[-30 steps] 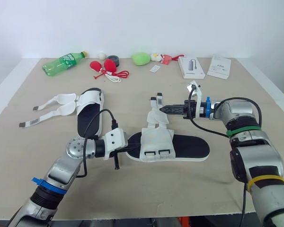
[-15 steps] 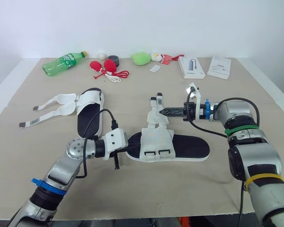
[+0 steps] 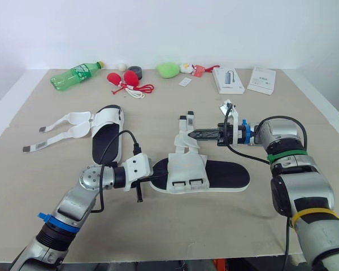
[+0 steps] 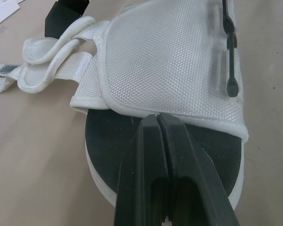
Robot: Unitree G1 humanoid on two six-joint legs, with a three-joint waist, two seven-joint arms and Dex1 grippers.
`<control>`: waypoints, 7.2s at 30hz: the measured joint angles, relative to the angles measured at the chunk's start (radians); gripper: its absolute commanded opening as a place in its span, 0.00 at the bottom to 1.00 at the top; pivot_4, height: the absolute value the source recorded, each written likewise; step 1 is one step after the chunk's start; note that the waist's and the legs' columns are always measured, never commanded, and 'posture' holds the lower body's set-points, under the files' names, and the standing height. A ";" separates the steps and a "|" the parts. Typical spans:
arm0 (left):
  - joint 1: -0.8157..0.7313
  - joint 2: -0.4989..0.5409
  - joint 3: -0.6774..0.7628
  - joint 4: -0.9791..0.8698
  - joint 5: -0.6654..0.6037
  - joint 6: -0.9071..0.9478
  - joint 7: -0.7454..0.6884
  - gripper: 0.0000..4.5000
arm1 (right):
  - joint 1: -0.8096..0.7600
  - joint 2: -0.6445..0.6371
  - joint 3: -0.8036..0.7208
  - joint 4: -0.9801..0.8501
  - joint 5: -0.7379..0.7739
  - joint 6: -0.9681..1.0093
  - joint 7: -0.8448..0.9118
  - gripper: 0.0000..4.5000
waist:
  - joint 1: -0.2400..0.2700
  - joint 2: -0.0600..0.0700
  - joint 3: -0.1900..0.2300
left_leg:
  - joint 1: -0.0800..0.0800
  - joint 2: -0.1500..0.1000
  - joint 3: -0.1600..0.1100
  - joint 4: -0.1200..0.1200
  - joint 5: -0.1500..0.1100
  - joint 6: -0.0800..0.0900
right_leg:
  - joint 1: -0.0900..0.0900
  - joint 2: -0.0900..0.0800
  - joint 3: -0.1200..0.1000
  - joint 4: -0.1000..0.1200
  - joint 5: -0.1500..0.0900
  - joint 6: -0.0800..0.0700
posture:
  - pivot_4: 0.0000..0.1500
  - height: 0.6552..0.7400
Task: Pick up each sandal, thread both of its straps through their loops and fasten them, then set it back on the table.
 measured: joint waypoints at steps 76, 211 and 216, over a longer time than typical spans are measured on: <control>0.005 -0.009 -0.026 -0.001 0.039 -0.028 0.008 0.00 | -0.085 0.131 -0.226 0.286 -0.050 -0.159 -0.332 0.30 | -0.019 0.000 0.000 | 0.000 0.000 0.000 0.000 0.000 0.000 | 0.001 0.000 0.000 0.000 0.001 0.000 | 1.00 1.00; -0.041 -0.056 -0.028 0.101 0.070 -0.095 0.016 0.00 | -0.011 -0.113 0.436 -0.743 0.303 0.472 -0.089 0.56 | -0.001 0.002 0.000 | 0.000 0.000 0.000 0.001 0.001 0.001 | -0.001 -0.001 0.000 0.001 0.000 -0.003 | 1.00 1.00; -0.039 -0.057 -0.028 0.098 0.070 -0.095 0.022 0.00 | -0.011 -0.107 0.453 -0.754 0.298 0.472 -0.075 0.56 | -0.001 0.002 0.000 | 0.000 0.000 0.000 0.001 0.001 0.001 | -0.001 -0.001 0.000 0.001 -0.001 -0.004 | 1.00 1.00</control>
